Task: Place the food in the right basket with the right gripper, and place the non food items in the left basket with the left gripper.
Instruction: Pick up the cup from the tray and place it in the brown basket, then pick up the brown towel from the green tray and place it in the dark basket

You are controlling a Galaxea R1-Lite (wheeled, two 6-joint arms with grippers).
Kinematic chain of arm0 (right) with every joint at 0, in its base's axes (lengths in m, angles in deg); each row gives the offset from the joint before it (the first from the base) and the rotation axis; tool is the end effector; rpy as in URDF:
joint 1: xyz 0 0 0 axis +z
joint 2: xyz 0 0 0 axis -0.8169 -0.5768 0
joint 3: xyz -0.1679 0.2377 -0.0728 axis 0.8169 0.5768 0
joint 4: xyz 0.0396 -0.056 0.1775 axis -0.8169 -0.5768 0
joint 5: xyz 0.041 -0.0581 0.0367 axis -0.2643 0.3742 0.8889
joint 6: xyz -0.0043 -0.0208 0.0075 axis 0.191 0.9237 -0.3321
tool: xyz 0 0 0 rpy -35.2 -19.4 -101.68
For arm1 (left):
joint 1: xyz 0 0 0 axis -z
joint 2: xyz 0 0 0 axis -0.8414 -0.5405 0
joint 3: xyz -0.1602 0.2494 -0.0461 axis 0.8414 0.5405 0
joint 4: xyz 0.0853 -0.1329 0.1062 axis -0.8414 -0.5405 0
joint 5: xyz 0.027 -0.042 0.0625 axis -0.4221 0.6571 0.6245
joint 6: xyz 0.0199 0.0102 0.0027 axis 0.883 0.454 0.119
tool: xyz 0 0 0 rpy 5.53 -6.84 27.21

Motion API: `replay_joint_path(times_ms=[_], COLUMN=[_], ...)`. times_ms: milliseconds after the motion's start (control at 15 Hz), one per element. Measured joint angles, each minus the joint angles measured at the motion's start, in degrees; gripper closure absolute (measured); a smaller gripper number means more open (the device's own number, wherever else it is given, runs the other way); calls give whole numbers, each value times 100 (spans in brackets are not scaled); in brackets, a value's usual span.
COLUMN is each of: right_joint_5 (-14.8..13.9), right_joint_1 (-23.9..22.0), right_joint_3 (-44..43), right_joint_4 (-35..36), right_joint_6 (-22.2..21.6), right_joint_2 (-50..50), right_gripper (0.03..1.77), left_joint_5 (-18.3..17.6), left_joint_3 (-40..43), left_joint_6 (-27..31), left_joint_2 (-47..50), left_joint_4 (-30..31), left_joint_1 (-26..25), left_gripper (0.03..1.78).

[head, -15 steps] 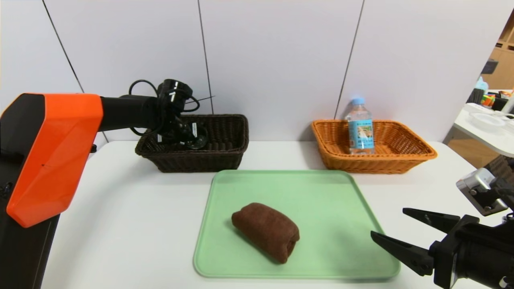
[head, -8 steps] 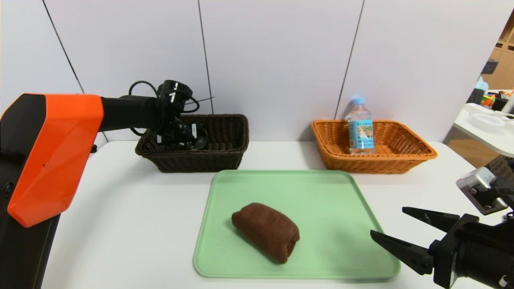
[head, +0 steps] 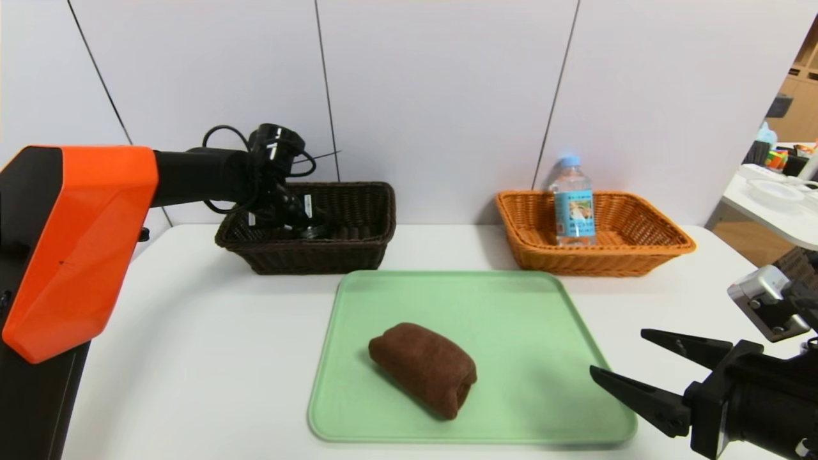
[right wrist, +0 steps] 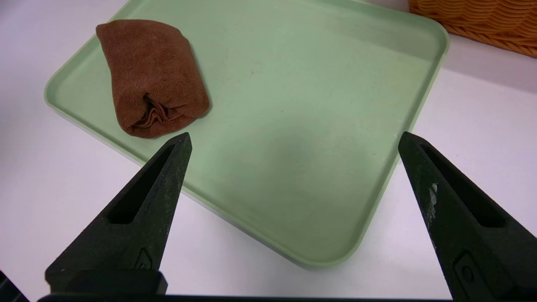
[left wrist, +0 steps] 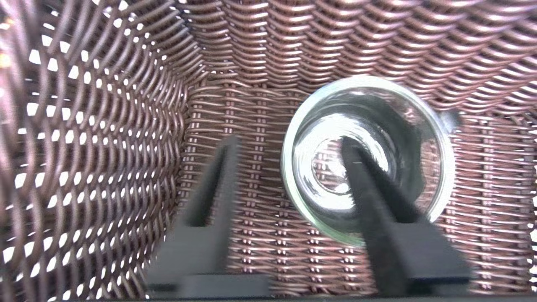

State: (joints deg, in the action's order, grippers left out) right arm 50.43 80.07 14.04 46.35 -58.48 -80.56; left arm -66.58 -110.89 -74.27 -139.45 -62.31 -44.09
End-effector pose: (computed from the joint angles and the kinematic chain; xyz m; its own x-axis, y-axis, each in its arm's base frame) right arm 0.1322 0.0655 0.1559 0.7868 0.5046 -0.3554 -0.5033 0.8579 0.1037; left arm 0.4523 -0.1003 0.1808 0.7844 0.0759 -0.6156 -0.1592 0.9839 -0.0814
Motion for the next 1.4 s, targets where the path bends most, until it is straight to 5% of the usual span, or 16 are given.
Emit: replay_joint_path(times_ms=[533,1000,1400], right_joint_5=[-11,-2,0], right_joint_1=[0,0,4], right_joint_3=[11,4,28], right_joint_4=[0,2,2], right_joint_6=[-2,-2,6], right_joint_2=[56,83,133], right_gripper=[10,10,10], left_joint_5=[20,-46,-1034], left_joint_3=[116,1541,2256], left_joint_6=[-28,5,601], left_joint_2=[1187,2378,2817], left_joint_4=[-535,-657,-635], left_joint_1=[172,1392,2159], left_gripper=[37,21,16])
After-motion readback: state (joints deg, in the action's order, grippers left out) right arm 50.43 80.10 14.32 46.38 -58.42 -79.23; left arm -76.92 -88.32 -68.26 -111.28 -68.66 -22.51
